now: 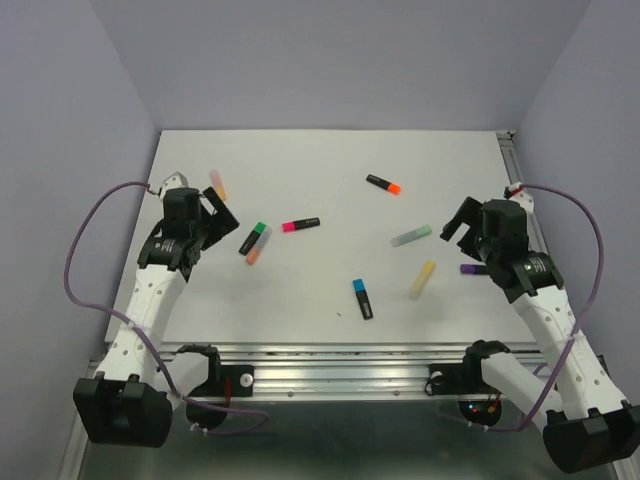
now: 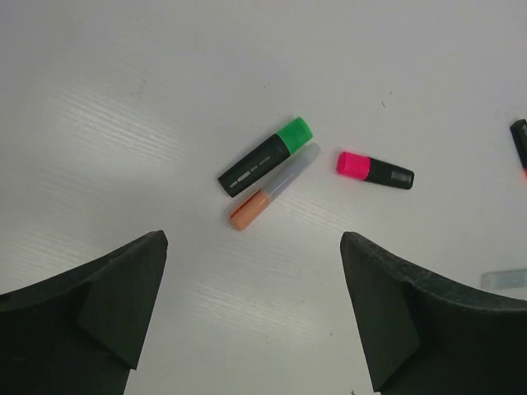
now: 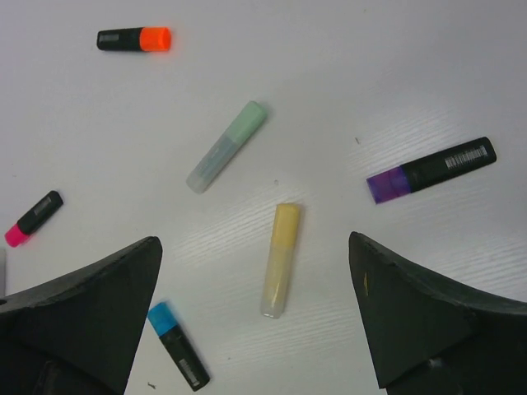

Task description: Open the pen caps

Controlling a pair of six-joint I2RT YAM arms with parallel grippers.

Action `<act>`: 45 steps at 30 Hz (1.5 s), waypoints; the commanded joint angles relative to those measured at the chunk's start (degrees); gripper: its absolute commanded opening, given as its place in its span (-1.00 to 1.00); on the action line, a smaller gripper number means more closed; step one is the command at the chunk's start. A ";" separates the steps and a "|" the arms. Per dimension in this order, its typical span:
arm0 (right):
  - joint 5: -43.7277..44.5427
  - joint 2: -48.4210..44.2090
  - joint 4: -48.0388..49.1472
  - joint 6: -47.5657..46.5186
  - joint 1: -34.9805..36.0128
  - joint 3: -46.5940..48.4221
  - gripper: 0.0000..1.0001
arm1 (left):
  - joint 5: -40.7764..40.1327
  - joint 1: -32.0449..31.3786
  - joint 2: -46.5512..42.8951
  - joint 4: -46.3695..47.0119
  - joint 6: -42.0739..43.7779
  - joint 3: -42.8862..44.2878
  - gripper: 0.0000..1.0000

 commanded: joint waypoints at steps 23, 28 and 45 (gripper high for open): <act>-16.24 7.83 0.34 -7.06 -0.24 3.36 1.00 | 20.56 -22.18 40.22 11.71 49.73 31.45 0.98; -17.30 7.39 -3.43 -7.76 -0.32 5.81 1.00 | 23.71 -21.75 46.29 10.98 53.26 35.24 0.98; -15.98 5.54 -5.38 -9.25 -0.23 5.73 1.00 | 22.85 -20.96 51.48 7.38 64.16 34.46 0.98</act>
